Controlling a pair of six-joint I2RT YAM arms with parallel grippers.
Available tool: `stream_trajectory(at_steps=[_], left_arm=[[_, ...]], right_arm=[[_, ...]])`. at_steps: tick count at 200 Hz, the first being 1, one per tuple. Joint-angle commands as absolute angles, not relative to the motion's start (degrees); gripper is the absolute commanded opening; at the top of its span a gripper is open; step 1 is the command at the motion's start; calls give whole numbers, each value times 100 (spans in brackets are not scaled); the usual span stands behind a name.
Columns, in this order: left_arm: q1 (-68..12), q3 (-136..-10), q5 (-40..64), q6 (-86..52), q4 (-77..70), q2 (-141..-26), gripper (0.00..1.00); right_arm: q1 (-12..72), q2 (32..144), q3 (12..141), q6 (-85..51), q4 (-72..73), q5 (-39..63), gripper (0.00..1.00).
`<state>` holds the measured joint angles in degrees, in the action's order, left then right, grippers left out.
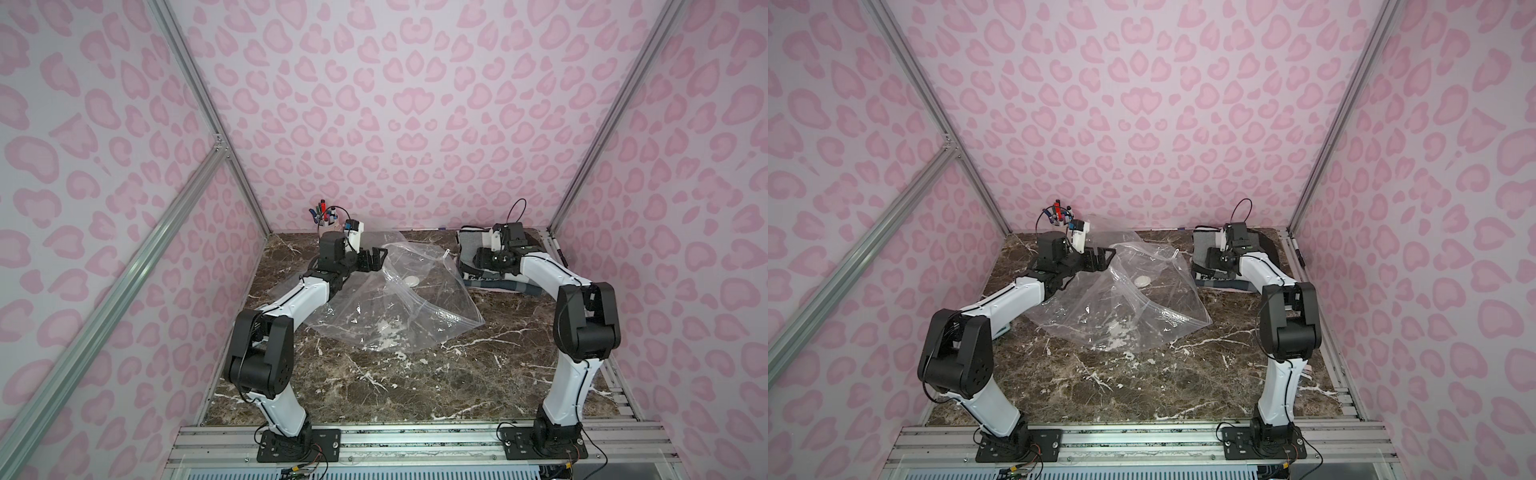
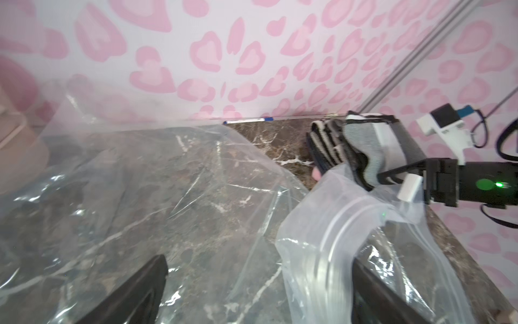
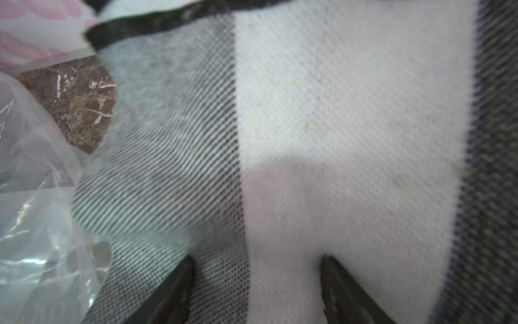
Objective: Take the blanket out of the vacuum bag
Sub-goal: Reset both arms
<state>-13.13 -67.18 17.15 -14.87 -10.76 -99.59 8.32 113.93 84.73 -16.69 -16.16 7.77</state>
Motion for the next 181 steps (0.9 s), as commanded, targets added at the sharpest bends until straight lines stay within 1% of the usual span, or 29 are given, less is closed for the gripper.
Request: stream_trajectory(at_steps=[1,18,29,37,61,71,90,108,125,135,144,156,167,174,181], left_arm=[[-1300,-6810,555,-1637,-338,-10243,97],[-1268,-7170,93,-1870,285,-10690,97],[-1245,-7369,95,-1928,456,-10869,97],[-1244,-7277,276,-1906,266,-10801,97],[-1253,-6513,1687,-1662,-1143,-9983,97],[-1266,-6287,2123,-1552,-1637,-9584,97],[-1293,-5996,2526,-1279,-2072,-8892,97],[-1293,-5784,2873,-1011,-2188,-8279,97],[-1301,-5575,2931,-885,-2153,-7716,97],[-1300,-5406,2584,-814,-2042,-7385,97],[-1294,-5231,1869,-822,-1870,-7141,97],[-1300,-5065,349,-917,-1461,-7015,97],[-1271,-5028,-942,-1142,-910,-7121,97],[-1223,-5020,-1522,-1333,-585,-7255,97],[-1180,-4972,-1888,-1516,-361,-7404,97]], right_arm=[[895,11553,8570,-1740,-1445,1132,73],[934,11370,8609,-1694,-1512,1063,73],[942,11092,8542,-1679,-1484,994,74],[928,10857,8512,-1664,-1498,978,74],[873,10195,8401,-1610,-1590,979,75],[836,9940,8275,-1605,-1586,1018,76],[728,9416,7855,-1608,-1436,1152,76],[586,8859,7054,-1608,-1108,1232,77],[351,8376,6443,-1626,-883,1391,78],[191,8129,6105,-1611,-837,1379,78],[58,7907,5788,-1557,-772,1252,78],[-118,7622,5402,-1454,-647,1046,78],[-221,7345,5049,-1373,-551,796,78],[-234,7155,4794,-1339,-444,554,78],[-234,6962,4510,-1296,-257,378,78]])
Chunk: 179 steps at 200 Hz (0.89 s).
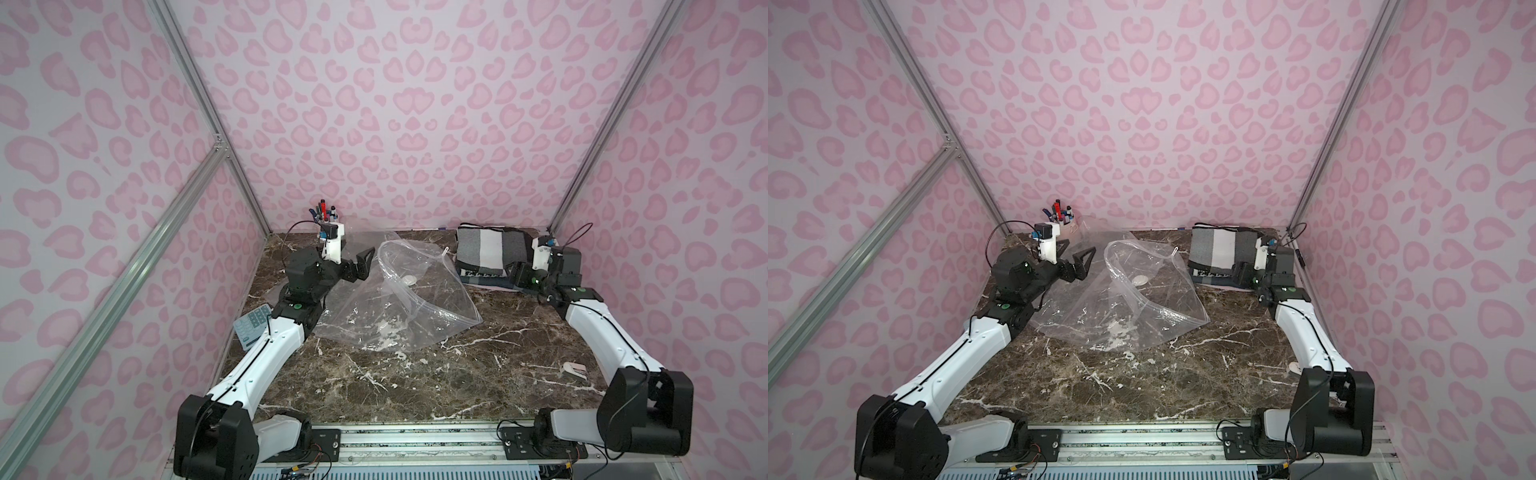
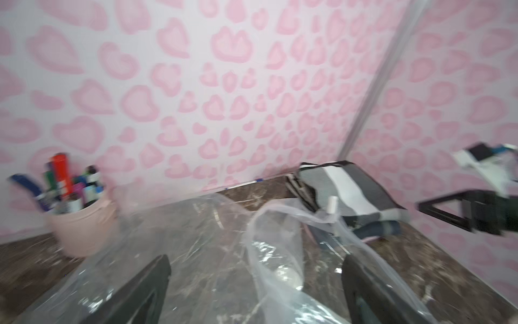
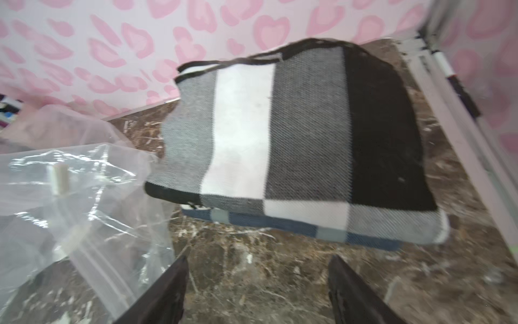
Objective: Take the blanket out of the vacuum bag
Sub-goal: Reset both arms
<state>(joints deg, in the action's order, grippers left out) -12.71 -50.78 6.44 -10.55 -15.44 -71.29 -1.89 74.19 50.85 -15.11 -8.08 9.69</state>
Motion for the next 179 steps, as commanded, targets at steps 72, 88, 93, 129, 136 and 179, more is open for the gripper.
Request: stream_trajectory(at_steps=[72,88,93,129,136,179], left_arm=[[-1310,-2683,-3339,-1436,-2534,-7198,99],[-1312,-2527,-3140,-1285,-2715,-7055,98],[-1317,-2470,-3045,-1217,-2927,-7005,97],[-1230,-2301,-2321,-636,-3256,-6991,97],[-1222,-2166,-2332,-513,-3404,-7011,97],[-674,-1104,-1373,-168,-6062,-7168,97]], right_arm=[[215,5766,1284,-1456,3104,-2076,84],[264,5849,895,-1230,3749,-2300,82],[270,5889,759,-1174,4049,-2312,85],[139,6043,109,-679,6098,-1498,99],[53,6152,137,-707,6169,-1442,99],[-571,7689,681,-894,7224,-318,100]])
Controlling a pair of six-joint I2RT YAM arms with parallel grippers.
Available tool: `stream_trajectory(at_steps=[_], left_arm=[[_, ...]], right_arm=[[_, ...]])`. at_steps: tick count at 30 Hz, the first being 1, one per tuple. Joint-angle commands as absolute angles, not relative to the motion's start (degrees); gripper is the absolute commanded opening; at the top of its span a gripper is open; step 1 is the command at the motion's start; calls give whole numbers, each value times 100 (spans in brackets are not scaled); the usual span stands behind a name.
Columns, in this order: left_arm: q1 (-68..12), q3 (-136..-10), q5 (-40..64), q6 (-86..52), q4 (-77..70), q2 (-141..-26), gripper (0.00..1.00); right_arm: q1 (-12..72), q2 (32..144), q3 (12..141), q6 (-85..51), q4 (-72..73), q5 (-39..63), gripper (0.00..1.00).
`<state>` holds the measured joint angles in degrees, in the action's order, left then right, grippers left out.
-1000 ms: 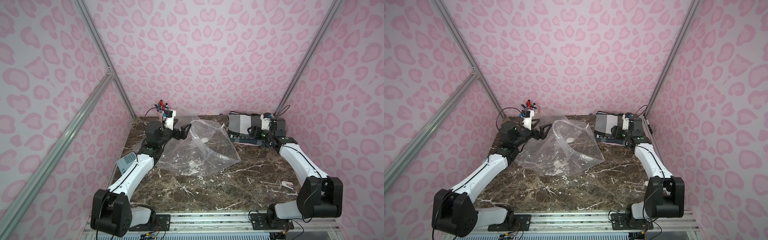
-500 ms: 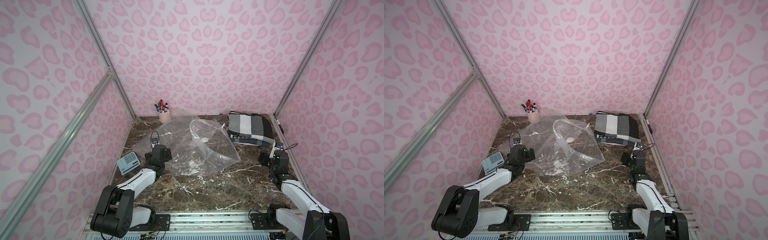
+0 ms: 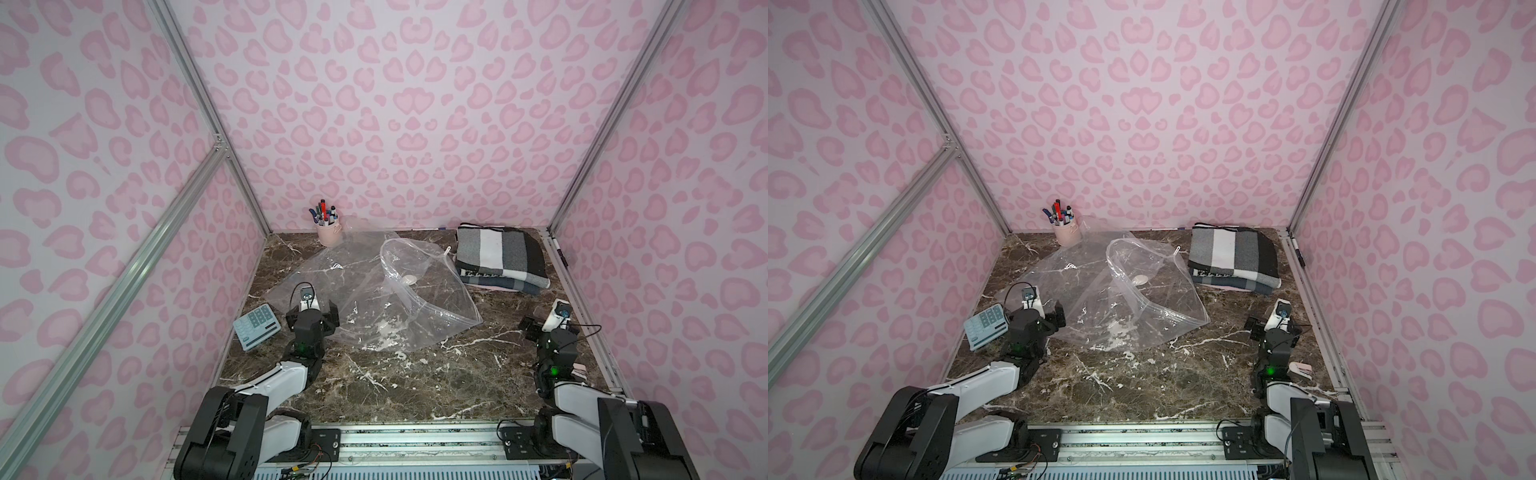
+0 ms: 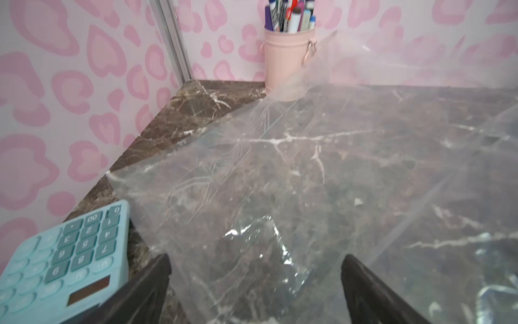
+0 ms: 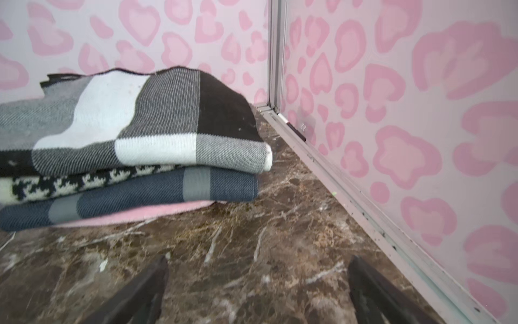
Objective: Take the blanket out of the vacuum bag
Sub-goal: Reset both arms
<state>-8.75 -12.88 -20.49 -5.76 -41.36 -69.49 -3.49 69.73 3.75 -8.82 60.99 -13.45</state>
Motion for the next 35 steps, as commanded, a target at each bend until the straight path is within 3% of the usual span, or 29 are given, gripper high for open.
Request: stream_trajectory(at_steps=[1,3,5,6,8,11,16,35], left_arm=[[-662,-1101,-1368,-172,-6120,-7214,97],[-548,-1285,-1117,-64,-6424,-7838,97],[-548,-1679,-696,192,-6048,-8154,97],[-545,-1877,-603,290,-5792,-8272,97],[-462,-1558,-727,248,-7044,-8829,97],[-355,-1724,-523,186,-6639,-8797,97],[-324,-1378,-2,365,-7321,-8910,97],[-360,-1397,-122,381,-7251,-8891,97]], right_arm=[[-575,7751,705,-895,7251,-265,100],[-556,8618,950,-418,7733,879,100],[-357,8996,1091,-5,8009,1357,100],[-354,8694,1108,58,7434,1269,100],[-342,8968,937,-82,8258,1023,100],[-327,8753,1287,-152,7170,748,100],[-214,8791,1355,-149,7096,419,100],[-18,8807,1319,-54,7206,26,100]])
